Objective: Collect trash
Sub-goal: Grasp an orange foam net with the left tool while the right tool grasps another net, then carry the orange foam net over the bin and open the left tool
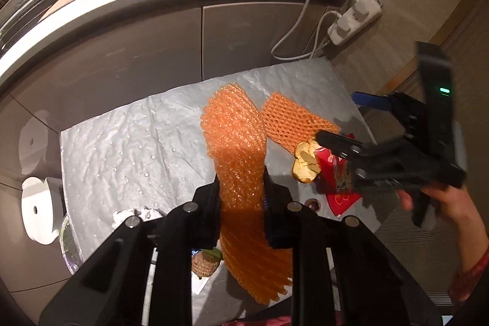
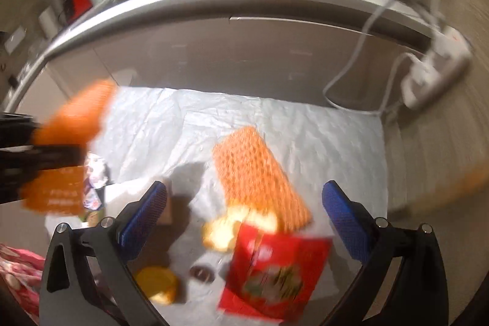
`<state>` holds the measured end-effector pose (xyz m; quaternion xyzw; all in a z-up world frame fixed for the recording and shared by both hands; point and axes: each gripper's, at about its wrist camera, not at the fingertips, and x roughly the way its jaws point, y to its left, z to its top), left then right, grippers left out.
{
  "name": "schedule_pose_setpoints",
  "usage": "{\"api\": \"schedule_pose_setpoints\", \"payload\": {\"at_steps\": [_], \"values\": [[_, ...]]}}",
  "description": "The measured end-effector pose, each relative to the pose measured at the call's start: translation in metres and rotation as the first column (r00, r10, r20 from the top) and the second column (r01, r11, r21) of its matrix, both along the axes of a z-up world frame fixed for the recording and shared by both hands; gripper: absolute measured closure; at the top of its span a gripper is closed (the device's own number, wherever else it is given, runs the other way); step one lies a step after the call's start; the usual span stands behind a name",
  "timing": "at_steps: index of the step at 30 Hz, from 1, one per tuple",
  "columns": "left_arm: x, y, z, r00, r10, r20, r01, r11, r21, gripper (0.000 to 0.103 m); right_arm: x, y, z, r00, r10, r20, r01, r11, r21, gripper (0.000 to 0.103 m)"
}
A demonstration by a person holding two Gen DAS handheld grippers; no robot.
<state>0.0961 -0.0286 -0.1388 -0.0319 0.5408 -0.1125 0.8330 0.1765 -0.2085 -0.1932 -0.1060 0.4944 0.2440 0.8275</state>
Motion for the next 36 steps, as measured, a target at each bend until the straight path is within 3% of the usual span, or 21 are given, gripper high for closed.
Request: {"api": "schedule_pose_setpoints", "payload": {"at_steps": [5,9,11,13,15,20,27,32,36], "values": [[-0.015,0.019,0.018,0.998,0.052,0.027,-0.052,0.999,-0.005,0.082,0.041,0.023,-0.043,0.988,0.111,-0.106,-0.119,0.99,-0.077,0.017],[-0.028,0.036,0.022,0.993,0.1,0.056,-0.102,0.994,0.033,0.081,0.045,0.03,-0.06,0.975,0.152,-0.16,-0.168,0.981,-0.093,0.027],[-0.033,0.046,0.024,0.99,0.127,0.063,-0.129,0.991,0.038,0.081,0.042,0.031,-0.064,0.971,0.167,-0.172,-0.184,0.979,-0.086,0.044],[-0.038,0.056,0.025,0.986,0.149,0.07,-0.151,0.988,0.037,0.081,0.042,0.031,-0.067,0.965,0.161,-0.208,-0.179,0.982,-0.068,0.085],[-0.043,0.064,0.026,0.983,0.167,0.073,-0.17,0.985,0.036,0.081,0.042,0.03,-0.066,0.968,0.146,-0.206,-0.161,0.985,-0.059,0.09],[-0.056,0.09,0.029,0.975,0.203,0.086,-0.206,0.978,0.03,0.081,0.036,0.035,-0.042,0.98,0.123,-0.156,-0.129,0.991,-0.028,0.092],[-0.084,0.14,0.047,0.962,0.233,0.146,-0.239,0.971,0.027,0.081,0.015,0.058,0.041,0.997,0.071,0.044,-0.073,0.996,0.055,0.092],[-0.11,0.181,0.054,0.955,0.239,0.178,-0.25,0.967,0.043,0.081,-0.02,0.089,0.103,0.987,0.04,0.154,-0.064,0.986,0.152,0.092],[-0.131,0.216,0.05,0.952,0.246,0.183,-0.258,0.965,0.047,0.081,-0.061,0.128,0.132,0.984,0.057,0.166,-0.098,0.963,0.249,0.092]]}}
